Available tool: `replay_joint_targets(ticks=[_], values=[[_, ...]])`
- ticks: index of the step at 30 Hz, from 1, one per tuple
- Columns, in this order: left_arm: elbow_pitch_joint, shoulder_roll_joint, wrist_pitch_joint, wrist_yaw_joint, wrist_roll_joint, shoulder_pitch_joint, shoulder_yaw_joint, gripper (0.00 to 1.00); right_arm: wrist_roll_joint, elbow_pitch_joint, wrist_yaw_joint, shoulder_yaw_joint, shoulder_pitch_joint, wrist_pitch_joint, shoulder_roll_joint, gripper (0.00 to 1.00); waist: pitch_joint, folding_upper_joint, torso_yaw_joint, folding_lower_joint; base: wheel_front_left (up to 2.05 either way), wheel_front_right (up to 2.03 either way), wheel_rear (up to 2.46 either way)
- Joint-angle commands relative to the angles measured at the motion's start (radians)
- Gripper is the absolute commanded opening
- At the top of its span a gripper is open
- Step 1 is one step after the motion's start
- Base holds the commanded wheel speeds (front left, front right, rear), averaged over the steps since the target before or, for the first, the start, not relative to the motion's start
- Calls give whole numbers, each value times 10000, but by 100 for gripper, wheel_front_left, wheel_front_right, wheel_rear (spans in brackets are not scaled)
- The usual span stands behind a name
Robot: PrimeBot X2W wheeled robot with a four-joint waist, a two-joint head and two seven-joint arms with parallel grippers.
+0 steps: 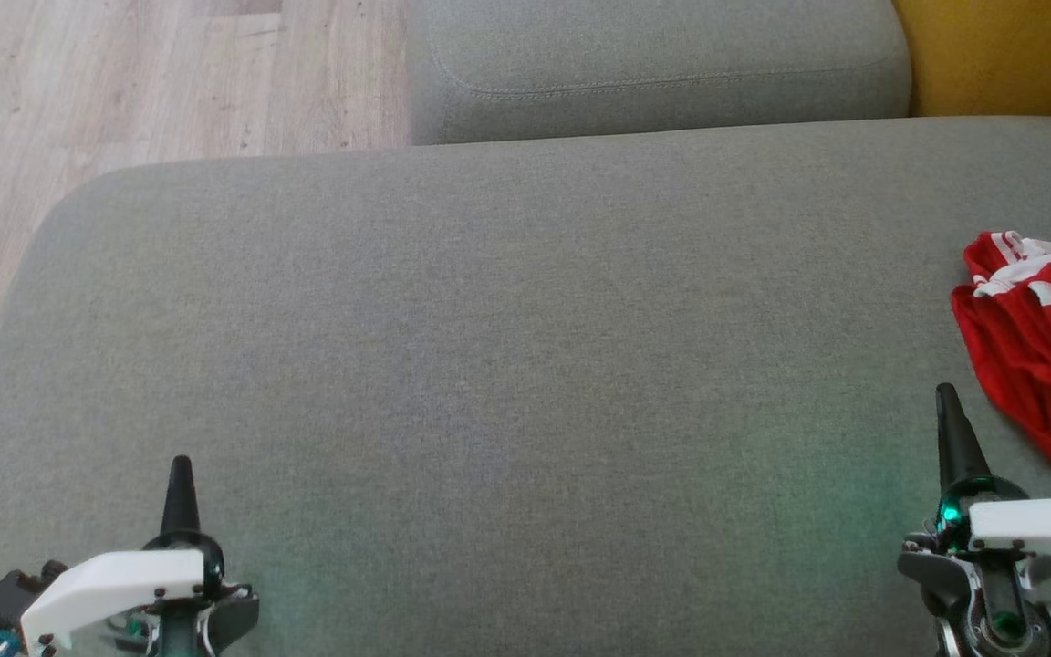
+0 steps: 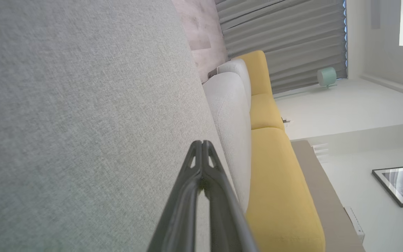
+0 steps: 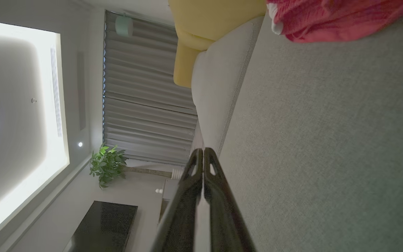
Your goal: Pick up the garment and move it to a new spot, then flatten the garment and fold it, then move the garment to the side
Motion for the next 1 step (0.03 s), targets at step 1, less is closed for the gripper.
replay_joint_targets(ticks=[1], values=[[-286,40,45,-77,-122,-524,377,0,168,-281,-6,128,-568,65,-193,0,0,0,0,0,0,0,0]])
